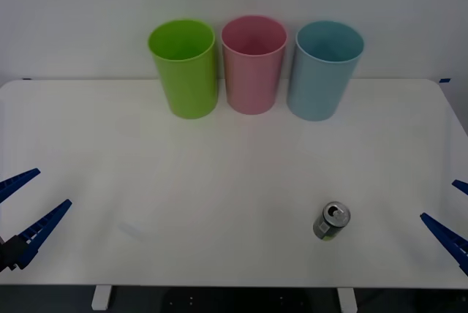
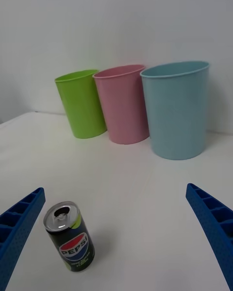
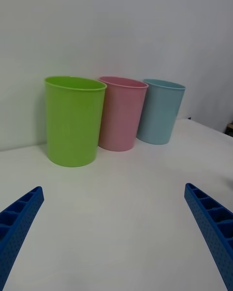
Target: Grasp the object on the table and drop it into the matching bin: aluminum can to the light blue bin, PET bottle to the pink bin.
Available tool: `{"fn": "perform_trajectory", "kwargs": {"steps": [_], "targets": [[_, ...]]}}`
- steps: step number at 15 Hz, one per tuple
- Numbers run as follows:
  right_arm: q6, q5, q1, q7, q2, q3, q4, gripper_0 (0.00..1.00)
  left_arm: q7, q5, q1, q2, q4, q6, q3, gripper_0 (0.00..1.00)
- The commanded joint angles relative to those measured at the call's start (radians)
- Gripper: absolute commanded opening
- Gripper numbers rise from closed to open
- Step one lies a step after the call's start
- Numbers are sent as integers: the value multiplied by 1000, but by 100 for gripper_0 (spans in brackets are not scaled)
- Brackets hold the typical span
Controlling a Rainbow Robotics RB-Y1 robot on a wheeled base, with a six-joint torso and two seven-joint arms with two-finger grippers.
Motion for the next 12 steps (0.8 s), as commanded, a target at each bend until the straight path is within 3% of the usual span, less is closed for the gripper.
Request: {"fn": "perform_trajectory", "kwargs": {"steps": [1,6,12], "targets": [[1,0,19,79,-10,11,3,100,0,0,0,0,0,0,0,100],[-7,1,24,223,-18,52,64,100,0,0,0,0,0,0,0,100],[-89,27,21,257,-18,68,141,100,0,0,0,0,0,0,0,100]]}}
